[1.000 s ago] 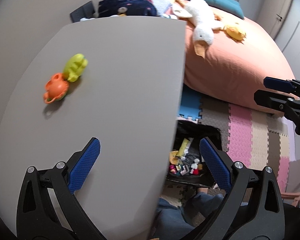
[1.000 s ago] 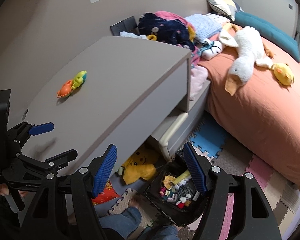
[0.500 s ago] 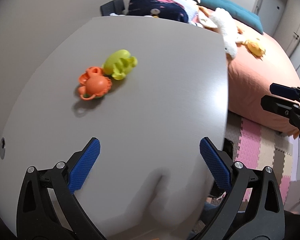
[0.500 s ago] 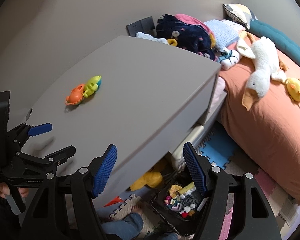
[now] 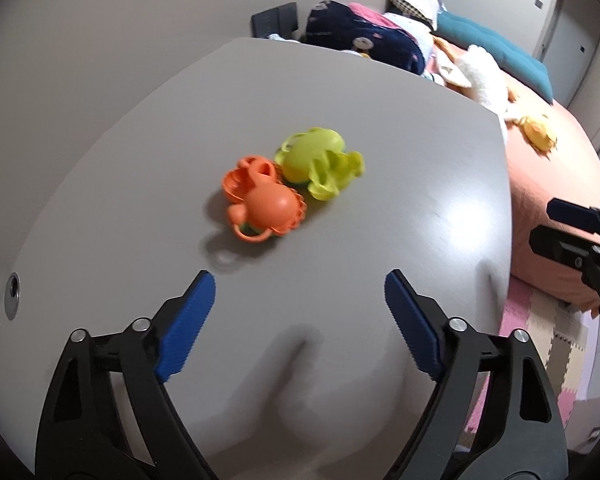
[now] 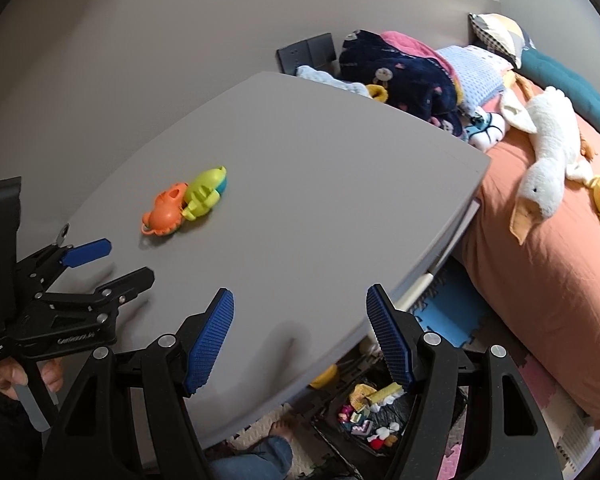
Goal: Collect trash
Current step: 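Move both open tools back toward the desk toys, then grasp the orange toy with the left tool while the right tool grasps the lime toy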
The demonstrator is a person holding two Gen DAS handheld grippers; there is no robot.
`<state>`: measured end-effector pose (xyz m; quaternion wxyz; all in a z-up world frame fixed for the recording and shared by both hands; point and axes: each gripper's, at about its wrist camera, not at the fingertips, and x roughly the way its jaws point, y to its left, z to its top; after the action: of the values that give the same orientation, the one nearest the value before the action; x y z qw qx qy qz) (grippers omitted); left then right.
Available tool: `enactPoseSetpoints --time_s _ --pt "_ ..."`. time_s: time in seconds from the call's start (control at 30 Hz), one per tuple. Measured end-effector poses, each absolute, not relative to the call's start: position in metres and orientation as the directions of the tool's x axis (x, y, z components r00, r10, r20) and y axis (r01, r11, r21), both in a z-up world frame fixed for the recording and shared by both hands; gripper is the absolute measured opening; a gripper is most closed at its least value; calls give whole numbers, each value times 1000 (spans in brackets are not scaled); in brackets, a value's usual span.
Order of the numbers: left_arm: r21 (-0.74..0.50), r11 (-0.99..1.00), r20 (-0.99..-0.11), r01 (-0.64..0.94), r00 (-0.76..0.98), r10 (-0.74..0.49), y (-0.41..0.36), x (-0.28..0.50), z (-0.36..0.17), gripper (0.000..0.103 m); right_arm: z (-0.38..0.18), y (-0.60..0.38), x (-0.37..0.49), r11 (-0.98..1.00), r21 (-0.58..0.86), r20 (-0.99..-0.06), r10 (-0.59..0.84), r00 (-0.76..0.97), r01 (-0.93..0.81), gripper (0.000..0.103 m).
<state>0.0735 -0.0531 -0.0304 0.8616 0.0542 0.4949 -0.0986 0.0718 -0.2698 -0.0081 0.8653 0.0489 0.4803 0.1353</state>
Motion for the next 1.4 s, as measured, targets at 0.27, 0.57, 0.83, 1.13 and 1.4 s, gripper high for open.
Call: enactPoseSetpoints --time_s 0.27,0.57,0.83,1.13,1.4 --pt "0 980 -863 199 495 -100 -45 96 -33 75 -7 -253 89 951 226 -815 303 495 -209 70" --pt "-14 982 -877 188 469 -102 -41 126 -46 74 -11 -241 109 949 232 -821 310 480 -215 70" --pt "-38 982 -890 187 440 -118 -34 150 -58 64 -14 -230 127 945 238 -824 319 468 -225 70" --pt "-50 985 -887 167 447 -121 -21 163 -64 51 -19 -209 144 939 233 -832 327 448 -253 70" --pt "-38 991 -867 130 488 -98 1 157 -58 48 -23 -184 160 929 235 -833 344 433 -286 70"
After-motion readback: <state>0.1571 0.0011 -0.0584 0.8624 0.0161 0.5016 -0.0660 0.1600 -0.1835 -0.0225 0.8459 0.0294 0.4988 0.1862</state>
